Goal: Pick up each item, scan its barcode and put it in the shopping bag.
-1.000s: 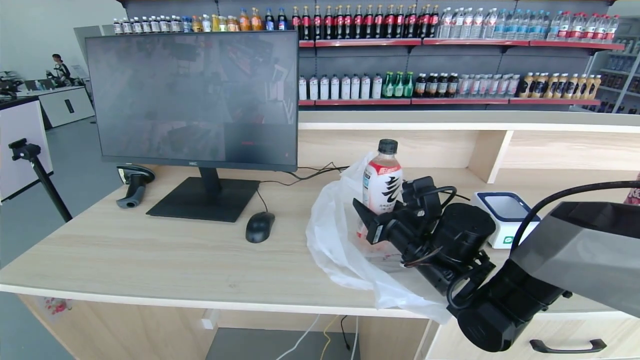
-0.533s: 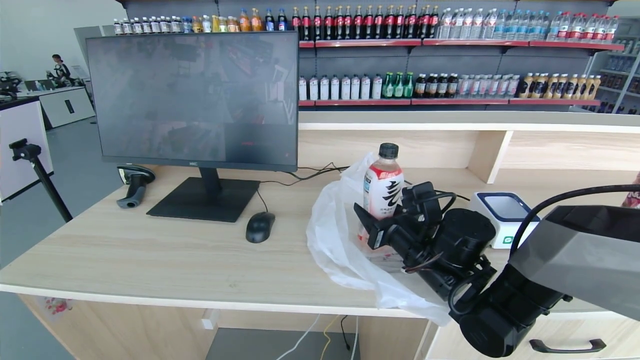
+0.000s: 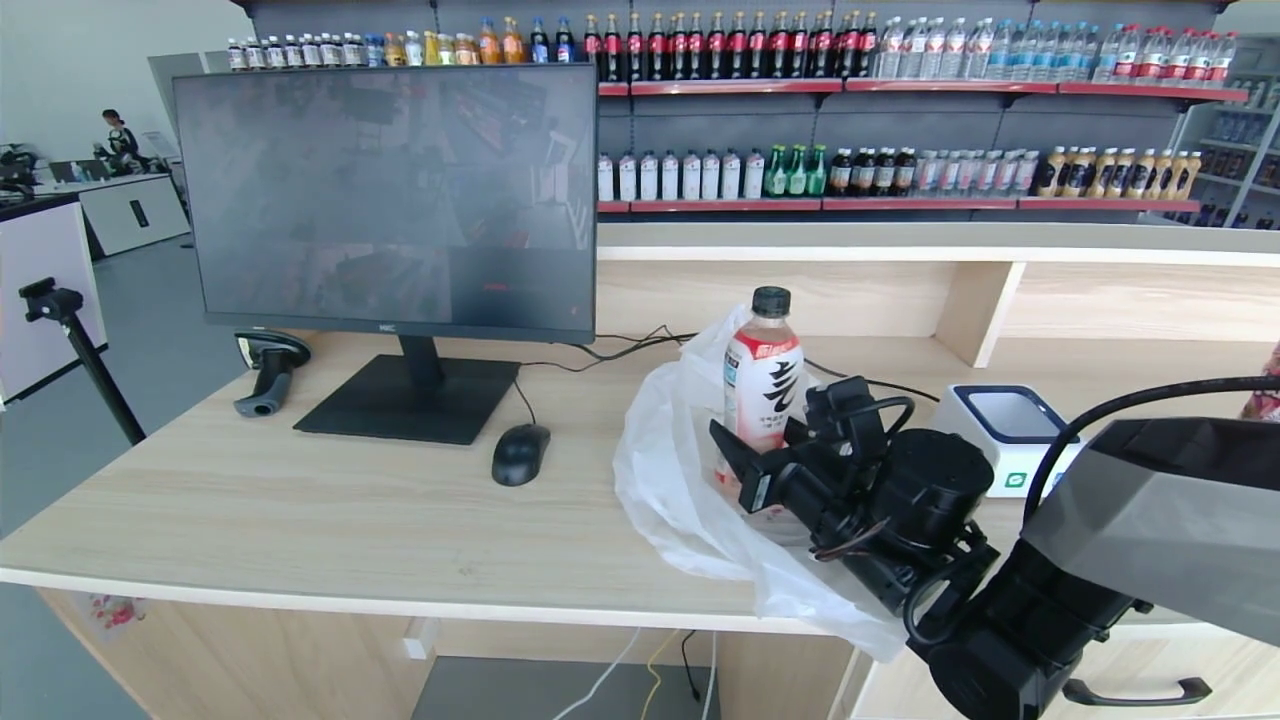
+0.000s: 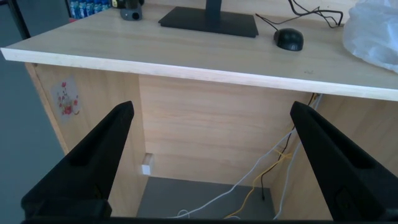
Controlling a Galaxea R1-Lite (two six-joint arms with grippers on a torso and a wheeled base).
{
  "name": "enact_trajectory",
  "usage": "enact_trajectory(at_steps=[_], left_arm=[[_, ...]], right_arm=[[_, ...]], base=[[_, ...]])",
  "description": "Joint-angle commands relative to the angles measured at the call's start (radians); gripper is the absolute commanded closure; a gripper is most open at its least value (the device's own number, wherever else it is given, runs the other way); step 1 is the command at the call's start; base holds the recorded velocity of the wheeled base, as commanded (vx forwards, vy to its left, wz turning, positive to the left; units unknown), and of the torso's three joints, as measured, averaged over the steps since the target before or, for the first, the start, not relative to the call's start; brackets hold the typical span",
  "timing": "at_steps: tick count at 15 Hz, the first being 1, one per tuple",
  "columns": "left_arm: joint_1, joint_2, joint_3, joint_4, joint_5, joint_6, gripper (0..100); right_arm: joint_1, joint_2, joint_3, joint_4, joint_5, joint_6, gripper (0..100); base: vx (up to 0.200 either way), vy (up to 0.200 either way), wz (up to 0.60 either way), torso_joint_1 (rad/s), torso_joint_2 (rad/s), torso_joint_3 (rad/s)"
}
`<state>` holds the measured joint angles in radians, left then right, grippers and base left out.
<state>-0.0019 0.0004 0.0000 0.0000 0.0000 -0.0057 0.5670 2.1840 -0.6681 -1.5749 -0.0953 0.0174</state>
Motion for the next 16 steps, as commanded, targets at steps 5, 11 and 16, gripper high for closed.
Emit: enact_trajectory(at_steps=[5,11,16], left_arm=[[0.000,0.000,0.000,0.000,0.000,-0.002,0],[0.000,0.000,0.000,0.000,0.000,0.000,0],[0.000,0.000,0.000,0.000,0.000,0.000,0]], right_arm=[[0.001,0.006,0.015,0.004,0.000,0.007,0],[-0.001,-0.024,0.002,0.004,0.000,0.015,0],[-0.001,-0.086,0.022,0.004,0.000,0.015,0]], base=[[0.000,0.000,0.00,0.000,0.00,0.000],[0.000,0.000,0.00,0.000,0.00,0.000],[0.000,0.000,0.00,0.000,0.00,0.000]])
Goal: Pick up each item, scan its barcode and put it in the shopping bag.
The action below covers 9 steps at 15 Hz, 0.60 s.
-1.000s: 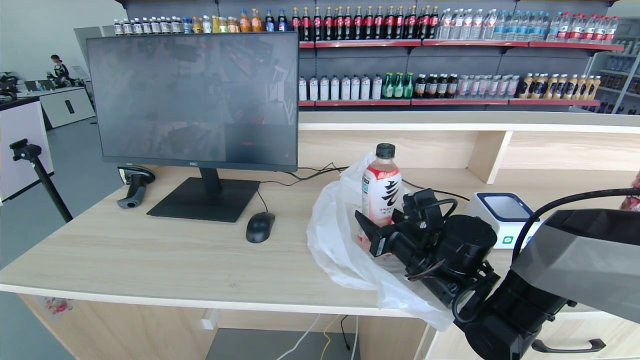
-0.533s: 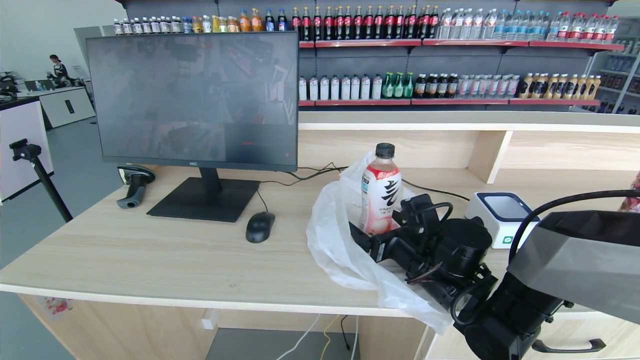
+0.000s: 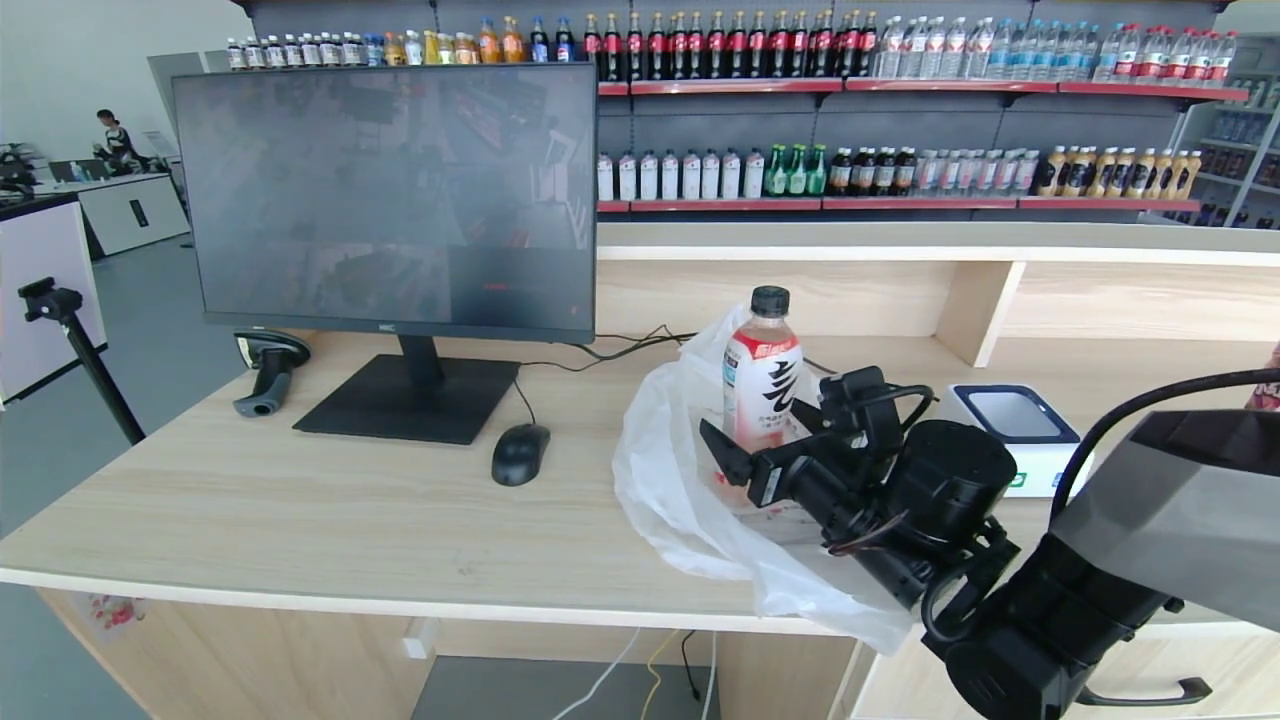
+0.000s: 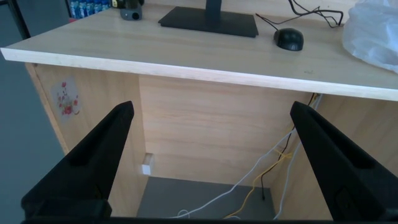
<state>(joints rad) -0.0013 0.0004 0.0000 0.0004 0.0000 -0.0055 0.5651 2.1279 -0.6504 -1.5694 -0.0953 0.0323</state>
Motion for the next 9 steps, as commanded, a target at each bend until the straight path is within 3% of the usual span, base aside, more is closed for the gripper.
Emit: enact_trajectory(at_steps=[1,9], left_arm=[[0.000,0.000,0.000,0.000,0.000,-0.001,0],[0.000,0.000,0.000,0.001,0.000,-0.001,0]], right_arm=[[0.002,-0.054,0.018,-0.001,0.000,0.000,0],[0.002,-0.195,0.121,-0.001,0.000,0.001,0]], base=[[0.000,0.000,0.00,0.000,0.00,0.000],[0.000,0.000,0.00,0.000,0.00,0.000]])
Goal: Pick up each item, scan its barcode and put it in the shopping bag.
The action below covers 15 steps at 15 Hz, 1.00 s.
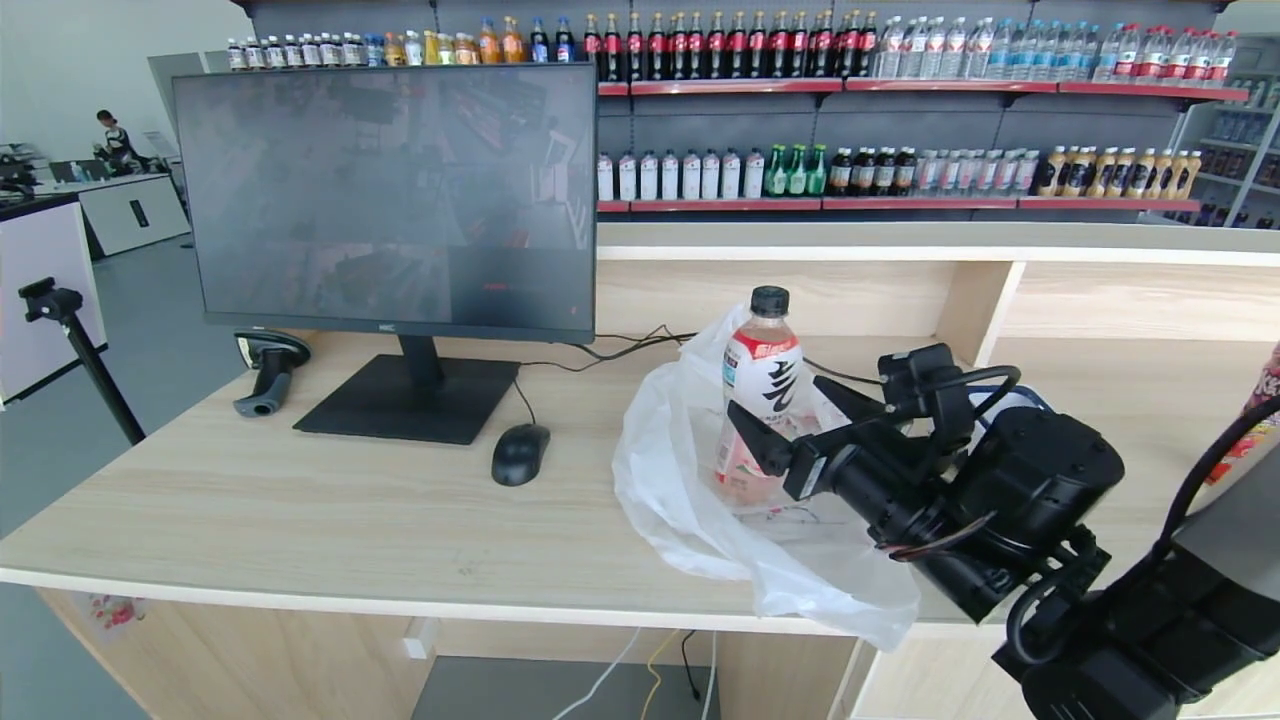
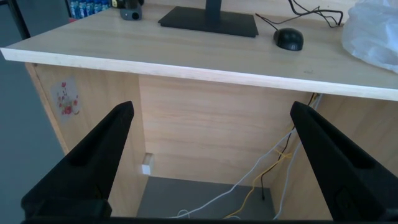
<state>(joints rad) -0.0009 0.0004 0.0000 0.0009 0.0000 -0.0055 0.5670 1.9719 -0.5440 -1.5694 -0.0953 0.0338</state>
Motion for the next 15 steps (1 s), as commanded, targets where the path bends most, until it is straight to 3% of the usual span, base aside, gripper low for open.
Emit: enact_trajectory(at_steps=[1,4,9,15], left_arm=[[-0.001,0.000,0.000,0.001,0.000,-0.001,0],[-0.001,0.000,0.000,-0.001,0.000,-0.001,0],[-0.001,0.000,0.000,-0.001,0.000,-0.001,0],[-0.001,0.000,0.000,-0.001,0.000,-0.001,0]], right_arm=[[0.002,-0.050,0.019,-0.001,0.000,0.003,0],[0.011,-0.102,0.030,-0.001,0.000,0.026,0],[0.010,-0.150,0.062,-0.001,0.000,0.028,0],[0.008,-0.157,0.092,-0.001,0.000,0.026,0]], base=[[0.000,0.000,0.00,0.000,0.00,0.000],[0.000,0.000,0.00,0.000,0.00,0.000],[-0.200,0.000,0.00,0.006,0.01,0.000],[0.000,0.000,0.00,0.000,0.00,0.000]])
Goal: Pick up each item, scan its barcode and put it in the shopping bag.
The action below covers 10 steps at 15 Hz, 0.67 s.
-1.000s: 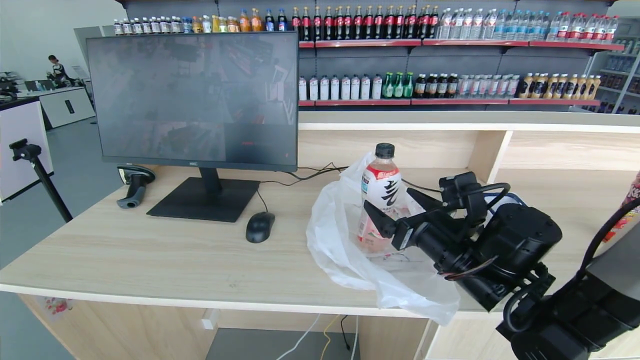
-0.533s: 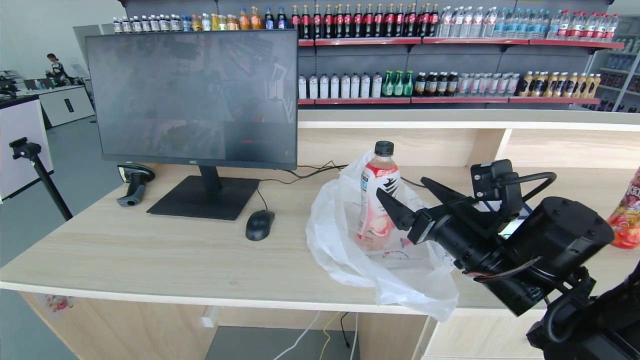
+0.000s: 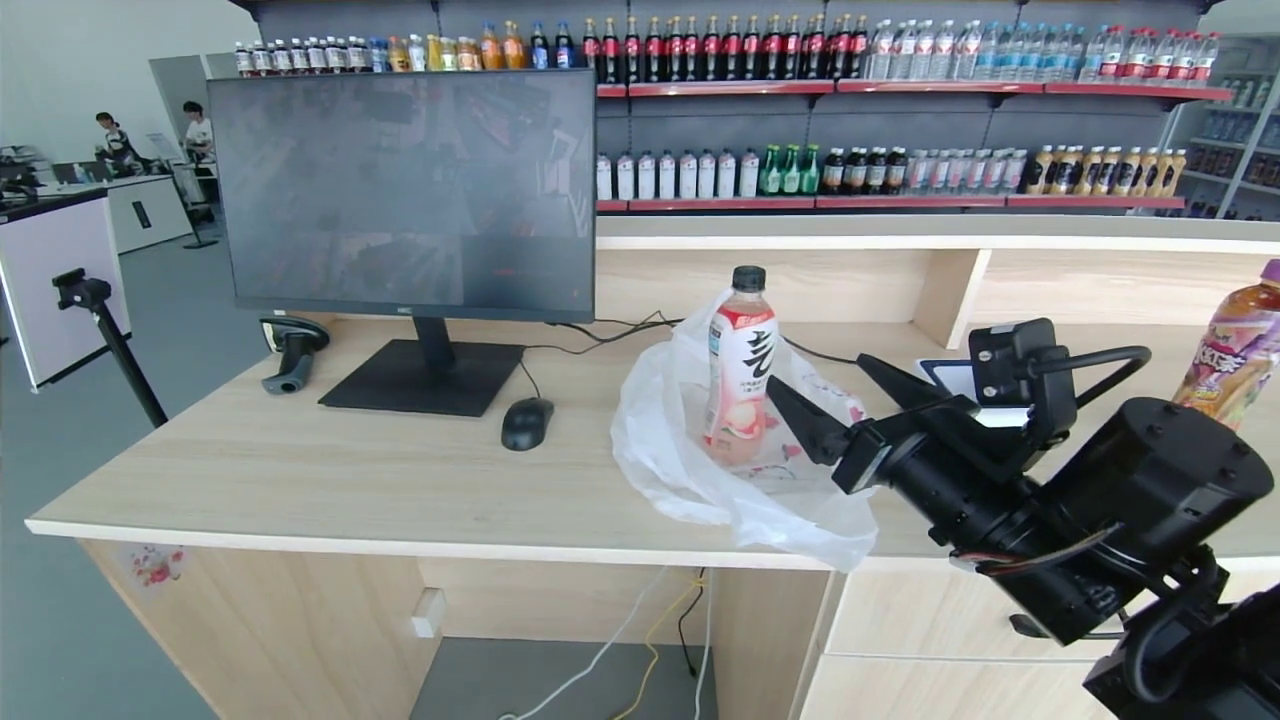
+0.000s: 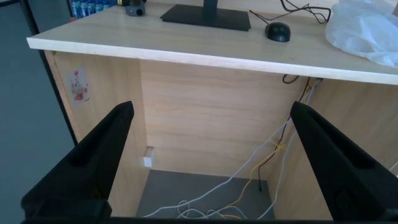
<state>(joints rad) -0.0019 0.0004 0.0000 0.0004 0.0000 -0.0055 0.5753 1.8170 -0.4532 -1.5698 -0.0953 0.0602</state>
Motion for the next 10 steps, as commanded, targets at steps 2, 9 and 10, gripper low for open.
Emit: enact_trajectory(at_steps=[2,9,10], left_arm=[[0.000,0.000,0.000,0.000,0.000,-0.001,0],[0.000,0.000,0.000,0.001,0.000,-0.001,0],[0.000,0.000,0.000,0.001,0.000,-0.001,0]], right_arm=[[-0.003,-0.004,0.011,-0.001,0.000,0.000,0],[-0.023,-0.021,0.019,-0.001,0.000,0.007,0],[-0.023,-0.019,0.018,-0.001,0.000,0.007,0]], base=[[0.000,0.000,0.00,0.000,0.00,0.000],[0.000,0.000,-0.34,-0.001,0.00,0.001],[0.000,0.000,-0.60,0.012,0.01,-0.002]])
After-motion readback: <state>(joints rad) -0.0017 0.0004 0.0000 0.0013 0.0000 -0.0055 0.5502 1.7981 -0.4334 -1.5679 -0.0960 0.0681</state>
